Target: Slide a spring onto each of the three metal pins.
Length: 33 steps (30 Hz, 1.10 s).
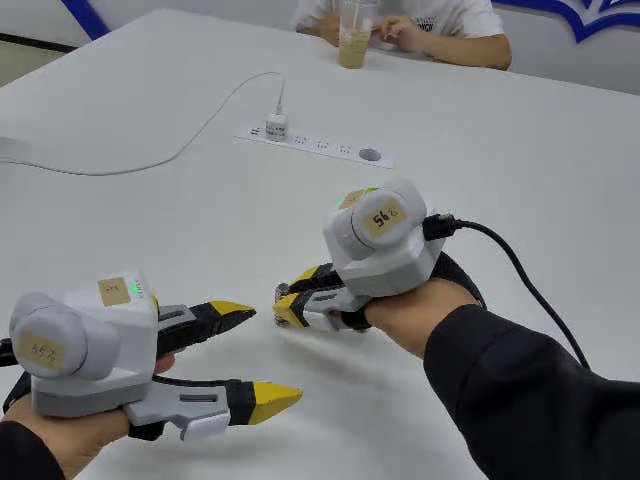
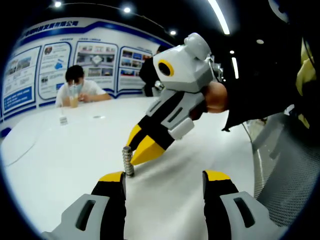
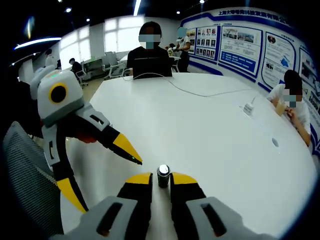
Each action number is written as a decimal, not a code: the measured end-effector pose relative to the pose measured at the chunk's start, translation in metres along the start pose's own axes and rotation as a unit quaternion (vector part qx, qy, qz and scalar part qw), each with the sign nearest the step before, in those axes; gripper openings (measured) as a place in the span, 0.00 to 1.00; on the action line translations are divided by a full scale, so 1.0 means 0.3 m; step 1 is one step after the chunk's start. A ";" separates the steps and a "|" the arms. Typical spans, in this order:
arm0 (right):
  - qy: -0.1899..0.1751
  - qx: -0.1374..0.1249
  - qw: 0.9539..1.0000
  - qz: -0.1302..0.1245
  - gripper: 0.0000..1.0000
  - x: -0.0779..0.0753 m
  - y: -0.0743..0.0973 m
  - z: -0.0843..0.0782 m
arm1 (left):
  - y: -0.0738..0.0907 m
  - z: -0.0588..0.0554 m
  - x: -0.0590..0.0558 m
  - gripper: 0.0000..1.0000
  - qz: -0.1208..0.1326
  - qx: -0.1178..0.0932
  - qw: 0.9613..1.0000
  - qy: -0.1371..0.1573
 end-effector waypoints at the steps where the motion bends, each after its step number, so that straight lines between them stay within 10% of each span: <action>1: -0.001 -0.001 1.000 -0.001 0.15 0.000 0.007 -0.002 | 0.000 0.001 -0.001 0.63 0.000 0.000 1.000 0.000; 33: -0.005 -0.022 1.000 -0.016 0.21 0.055 0.206 -0.108 | 0.005 0.026 -0.007 0.66 0.001 -0.001 1.000 -0.006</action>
Point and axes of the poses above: the centre of the closed fingertips' face, and the gripper's own axes: y roughly backward along the fingers, x roughly to its left, z roughly out of its top, the point moved 7 cm from there along y, roughly backward along the fingers, and after that the axes turned 11 degrees about -z, right-handed, at the moved point
